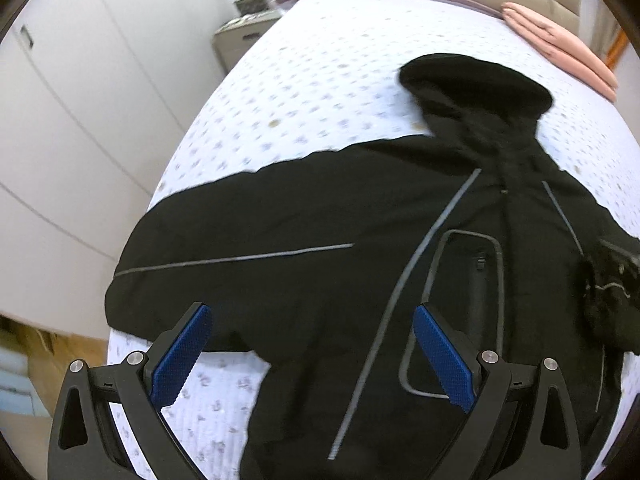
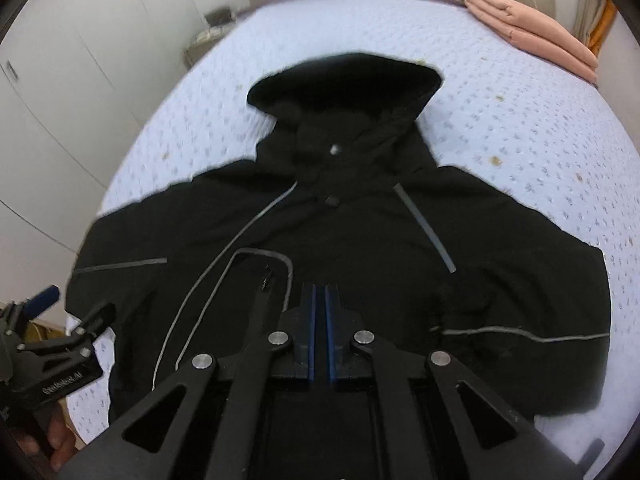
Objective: Fold large clothes
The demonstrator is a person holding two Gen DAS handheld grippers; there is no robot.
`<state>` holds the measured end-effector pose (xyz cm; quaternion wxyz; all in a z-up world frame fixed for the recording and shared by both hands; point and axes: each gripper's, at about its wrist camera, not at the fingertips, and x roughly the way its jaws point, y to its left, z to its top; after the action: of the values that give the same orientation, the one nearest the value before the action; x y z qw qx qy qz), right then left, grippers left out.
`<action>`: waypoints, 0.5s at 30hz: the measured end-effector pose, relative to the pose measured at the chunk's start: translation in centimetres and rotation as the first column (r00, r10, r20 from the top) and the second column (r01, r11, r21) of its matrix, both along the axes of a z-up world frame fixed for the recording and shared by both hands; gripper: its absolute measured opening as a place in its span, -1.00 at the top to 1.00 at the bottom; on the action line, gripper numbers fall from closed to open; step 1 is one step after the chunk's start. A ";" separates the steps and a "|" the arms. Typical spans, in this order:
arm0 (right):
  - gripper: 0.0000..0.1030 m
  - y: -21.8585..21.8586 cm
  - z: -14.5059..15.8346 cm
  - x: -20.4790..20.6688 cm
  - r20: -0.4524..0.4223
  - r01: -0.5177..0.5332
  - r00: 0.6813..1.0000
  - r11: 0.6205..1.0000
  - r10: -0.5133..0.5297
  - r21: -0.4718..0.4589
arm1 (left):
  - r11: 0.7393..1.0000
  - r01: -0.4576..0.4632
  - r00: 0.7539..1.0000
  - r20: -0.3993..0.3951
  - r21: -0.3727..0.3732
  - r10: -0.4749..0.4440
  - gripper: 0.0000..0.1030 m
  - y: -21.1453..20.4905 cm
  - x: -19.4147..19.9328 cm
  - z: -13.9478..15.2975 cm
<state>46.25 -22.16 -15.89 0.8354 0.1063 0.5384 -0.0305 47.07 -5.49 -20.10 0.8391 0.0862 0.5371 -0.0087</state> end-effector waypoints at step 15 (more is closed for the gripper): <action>-0.05 -9.9 -7.6 -5.1 -0.159 0.300 0.939 0.953 -0.304 -0.045 | 0.997 0.041 0.994 -0.095 -0.062 -0.047 -0.95 0.2 2.3 -4.7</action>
<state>41.13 -32.04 -23.53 0.7747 0.1764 0.5823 -0.1722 49.37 -5.24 -24.80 0.8141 0.0722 0.5743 -0.0477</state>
